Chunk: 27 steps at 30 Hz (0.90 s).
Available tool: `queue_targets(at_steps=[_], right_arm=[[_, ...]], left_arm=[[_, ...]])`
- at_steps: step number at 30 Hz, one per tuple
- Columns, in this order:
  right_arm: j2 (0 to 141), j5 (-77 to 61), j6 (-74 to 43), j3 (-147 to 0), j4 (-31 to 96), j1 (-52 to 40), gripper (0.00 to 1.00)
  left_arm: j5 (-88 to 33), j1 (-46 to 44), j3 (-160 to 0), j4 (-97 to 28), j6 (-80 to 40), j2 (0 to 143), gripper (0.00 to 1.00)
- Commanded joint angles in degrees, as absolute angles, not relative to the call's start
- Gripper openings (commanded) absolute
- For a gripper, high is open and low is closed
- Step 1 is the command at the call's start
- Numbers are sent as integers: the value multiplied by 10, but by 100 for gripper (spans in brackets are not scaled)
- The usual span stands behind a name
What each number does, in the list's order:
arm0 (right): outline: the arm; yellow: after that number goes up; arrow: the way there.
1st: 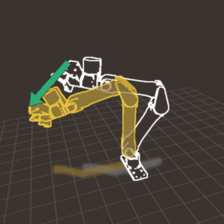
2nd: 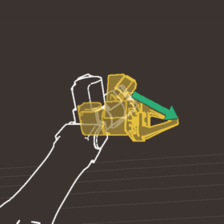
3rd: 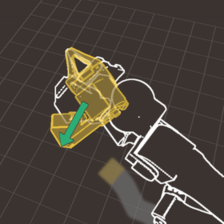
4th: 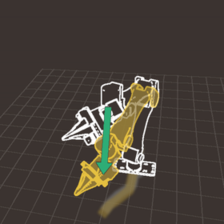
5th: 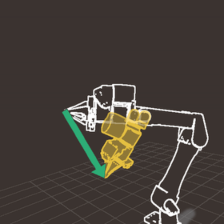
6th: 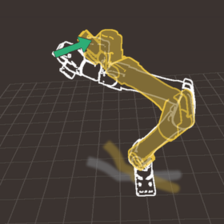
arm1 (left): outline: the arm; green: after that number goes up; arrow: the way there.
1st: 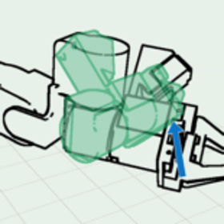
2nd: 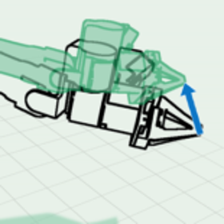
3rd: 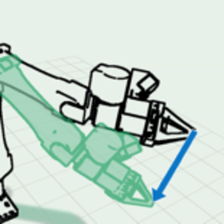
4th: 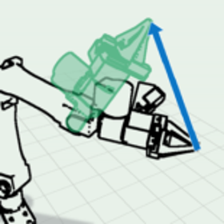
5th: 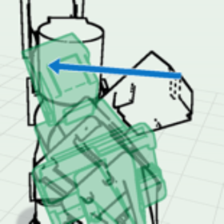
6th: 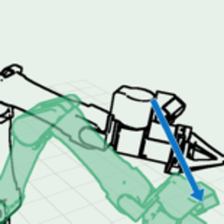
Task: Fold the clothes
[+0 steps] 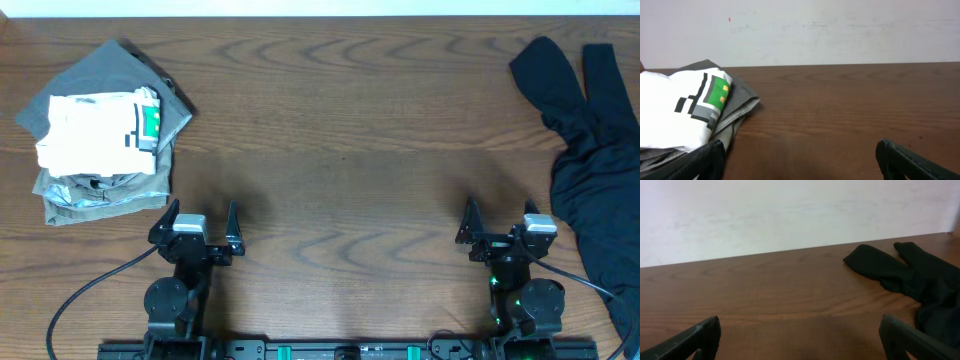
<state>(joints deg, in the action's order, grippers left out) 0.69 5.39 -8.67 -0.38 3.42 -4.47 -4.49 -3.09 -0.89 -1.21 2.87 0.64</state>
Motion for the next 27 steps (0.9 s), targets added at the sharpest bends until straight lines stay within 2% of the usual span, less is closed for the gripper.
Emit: queue_targets(at_steps=[1, 19, 27], right_arm=[[4, 54, -81, -3, 37, -34, 99], [4, 22, -81, -3, 41, -34, 99], [4, -25, -113, -12, 51, -34, 99]], left_arm=[[-53, -29, -2, -34, 29, 6, 98], [-53, -29, -2, -34, 26, 6, 98], [-53, -29, -13, -34, -77, 6, 98]])
